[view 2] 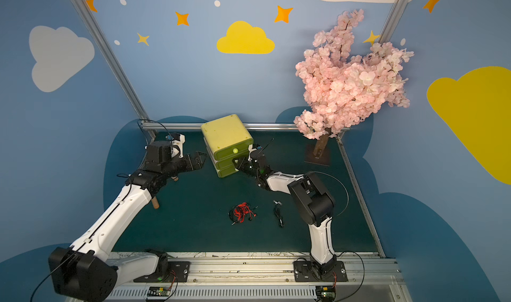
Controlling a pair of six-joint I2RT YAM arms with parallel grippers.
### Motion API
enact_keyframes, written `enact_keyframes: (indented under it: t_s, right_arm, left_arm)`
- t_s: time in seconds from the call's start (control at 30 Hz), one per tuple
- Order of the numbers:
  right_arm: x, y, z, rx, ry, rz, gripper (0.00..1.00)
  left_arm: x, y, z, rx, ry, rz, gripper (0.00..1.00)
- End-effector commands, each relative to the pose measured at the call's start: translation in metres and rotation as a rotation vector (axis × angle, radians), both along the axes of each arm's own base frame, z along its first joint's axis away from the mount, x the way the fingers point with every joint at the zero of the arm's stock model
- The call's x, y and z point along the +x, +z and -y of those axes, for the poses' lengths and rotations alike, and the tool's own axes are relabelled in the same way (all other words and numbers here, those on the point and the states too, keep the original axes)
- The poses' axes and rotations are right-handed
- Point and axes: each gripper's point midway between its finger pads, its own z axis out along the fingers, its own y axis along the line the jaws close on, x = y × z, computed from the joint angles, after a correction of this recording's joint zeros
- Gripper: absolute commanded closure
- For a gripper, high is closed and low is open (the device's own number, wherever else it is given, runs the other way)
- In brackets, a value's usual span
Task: Place the wired earphones into the drawer by color
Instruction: Open the drawer in the storage box.
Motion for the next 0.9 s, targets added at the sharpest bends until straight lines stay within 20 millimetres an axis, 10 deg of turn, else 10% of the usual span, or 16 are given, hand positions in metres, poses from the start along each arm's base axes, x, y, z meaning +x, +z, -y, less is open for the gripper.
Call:
enact_keyframes:
  t_s: [0.0,0.87]
  right_arm:
    - [0.007,0.008,-0.005,0.025,-0.003,0.02,0.63]
    - [0.009,0.01,0.01,0.047,-0.05,0.02,0.75]
  left_arm:
    - [0.003,-0.005,0.0,0.013,-0.003,-0.003,0.0]
    - [0.028,-0.028,0.028,0.063,-0.046,-0.03,0.0]
